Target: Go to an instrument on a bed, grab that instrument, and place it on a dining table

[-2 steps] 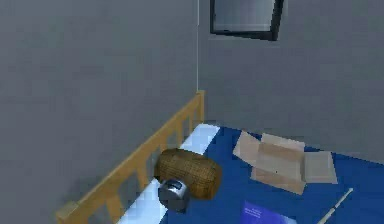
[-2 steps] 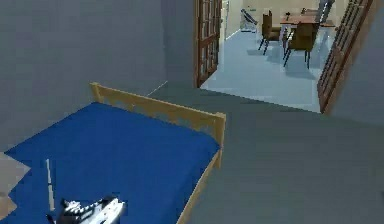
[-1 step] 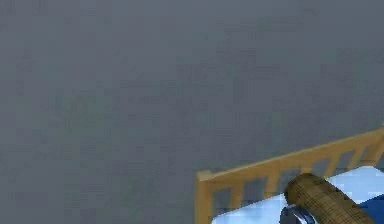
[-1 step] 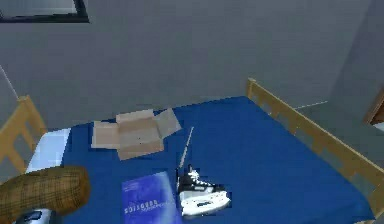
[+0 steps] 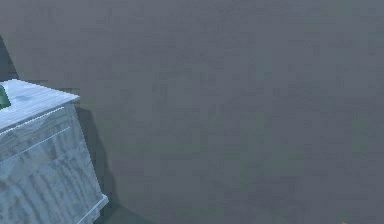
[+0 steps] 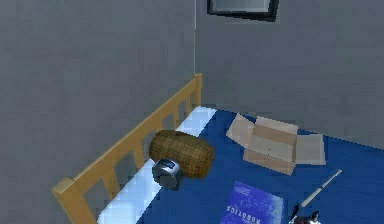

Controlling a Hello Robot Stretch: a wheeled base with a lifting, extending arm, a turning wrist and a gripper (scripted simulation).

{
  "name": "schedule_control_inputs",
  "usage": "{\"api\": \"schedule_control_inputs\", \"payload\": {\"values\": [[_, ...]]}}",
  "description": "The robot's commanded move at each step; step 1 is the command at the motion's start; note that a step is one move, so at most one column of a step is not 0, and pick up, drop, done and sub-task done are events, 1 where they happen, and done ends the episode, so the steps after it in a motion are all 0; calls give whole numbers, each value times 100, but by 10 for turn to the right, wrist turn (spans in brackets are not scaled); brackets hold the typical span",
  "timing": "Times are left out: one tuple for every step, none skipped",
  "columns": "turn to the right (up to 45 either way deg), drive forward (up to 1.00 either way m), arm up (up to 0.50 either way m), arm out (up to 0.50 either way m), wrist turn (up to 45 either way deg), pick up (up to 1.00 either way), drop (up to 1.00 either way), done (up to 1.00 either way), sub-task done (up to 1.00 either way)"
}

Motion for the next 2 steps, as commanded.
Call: {"api": "schedule_control_inputs", "payload": {"values": [[0, 0, 50, 0, 0, 0, 0, 0, 0], [0, 0, 10, 0, 0, 0, 0, 0, 0]]}}
